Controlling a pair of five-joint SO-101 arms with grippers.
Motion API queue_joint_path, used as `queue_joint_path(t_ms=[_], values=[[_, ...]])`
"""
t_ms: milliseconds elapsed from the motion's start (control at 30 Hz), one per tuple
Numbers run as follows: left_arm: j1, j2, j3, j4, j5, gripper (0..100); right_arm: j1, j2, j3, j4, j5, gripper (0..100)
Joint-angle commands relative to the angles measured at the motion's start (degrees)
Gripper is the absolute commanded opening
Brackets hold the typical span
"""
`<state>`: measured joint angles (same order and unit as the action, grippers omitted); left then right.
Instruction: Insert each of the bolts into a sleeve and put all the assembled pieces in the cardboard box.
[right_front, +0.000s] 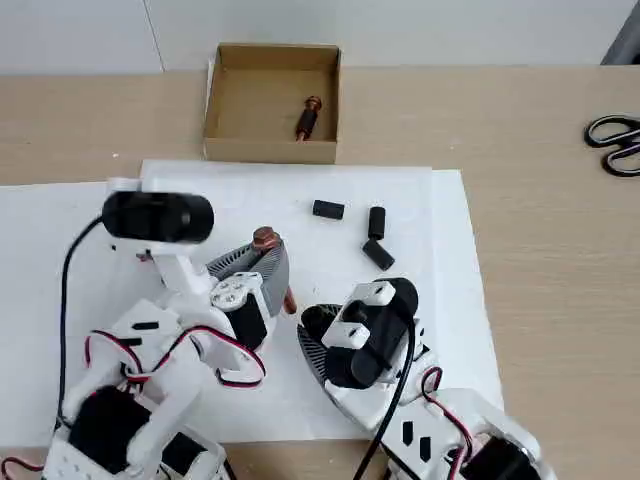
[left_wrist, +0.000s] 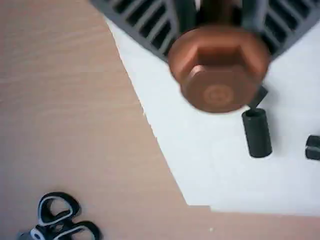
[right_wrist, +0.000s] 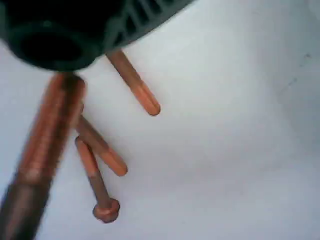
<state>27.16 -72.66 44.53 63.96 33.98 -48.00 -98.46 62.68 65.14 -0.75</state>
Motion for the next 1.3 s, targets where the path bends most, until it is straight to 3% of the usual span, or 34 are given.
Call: queue_joint_path(t_ms=[0, 367, 867, 1267], values=[[0.2, -4.5, 4.0, -4.6, 0.2, 1, -0.4, -0.3, -0.4, -1.1, -0.4, 0.4], [-0.2, -10.2, 8.0, -8.4, 0.4, 1, -0.2, -0.4, 2.5, 0.9, -0.6, 0.4], [-0.2, -10.2, 8.0, -10.8, 0.5, 1, 2.2, -5.5, 14.7, -16.5, -3.6, 0.5], [-0.2, -10.8, 9.4, -10.8, 2.2, 1, 2.7, -5.4, 16.3, -18.8, -3.3, 0.5]])
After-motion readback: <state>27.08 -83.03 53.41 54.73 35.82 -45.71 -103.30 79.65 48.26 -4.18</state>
